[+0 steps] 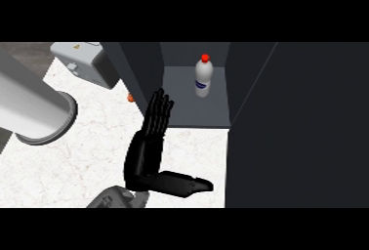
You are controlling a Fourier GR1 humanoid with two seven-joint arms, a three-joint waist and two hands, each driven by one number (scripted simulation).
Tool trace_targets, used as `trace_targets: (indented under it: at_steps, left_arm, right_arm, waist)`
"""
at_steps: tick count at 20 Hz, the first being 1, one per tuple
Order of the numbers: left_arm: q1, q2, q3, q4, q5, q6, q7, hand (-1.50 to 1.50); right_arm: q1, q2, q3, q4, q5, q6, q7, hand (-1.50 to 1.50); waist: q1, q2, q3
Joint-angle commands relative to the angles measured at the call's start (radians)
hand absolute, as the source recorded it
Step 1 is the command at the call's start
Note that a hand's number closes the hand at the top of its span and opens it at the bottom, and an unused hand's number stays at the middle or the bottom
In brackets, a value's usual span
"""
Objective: Pick up the bottled water, place it into the cabinet and close the cabinet
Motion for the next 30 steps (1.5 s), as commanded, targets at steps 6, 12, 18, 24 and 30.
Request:
trace_targets:
  at_steps: [6, 12, 18, 24, 30]
  left_arm:
    - [0.203, 0.111, -0.009, -0.237, -0.017, 0.007, -0.008, -1.5]
    - [0.35, 0.173, 0.015, -0.254, 0.0, -0.058, -0.103, -1.5]
    - [0.358, 0.218, 0.065, -0.355, 0.018, -0.046, -0.052, -1.5]
    - [0.503, 0.315, 0.134, -0.416, 0.088, -0.153, -0.103, -1.5]
    - [0.513, 0.326, 0.165, -0.428, 0.096, -0.165, -0.112, -1.5]
  right_arm:
    - [0.033, -0.052, 0.198, -0.232, 0.076, 0.015, 0.167, 1.5]
    - [-0.006, -0.017, 0.382, -0.233, 0.215, 0.0, 0.193, 1.5]
    - [-0.066, 0.021, 0.604, -0.258, 0.329, -0.069, 0.311, 1.5]
    - [-0.179, 0.102, 0.803, -0.199, 0.498, -0.129, 0.367, 1.5]
    - [-0.365, 0.16, 0.874, -0.141, 0.547, -0.168, 0.499, 1.5]
  waist:
    - [-0.001, 0.002, -0.001]
    - [-0.013, -0.002, -0.004]
    - [-0.015, -0.002, -0.004]
    - [0.002, -0.007, -0.005]
    - [0.005, -0.008, -0.008]
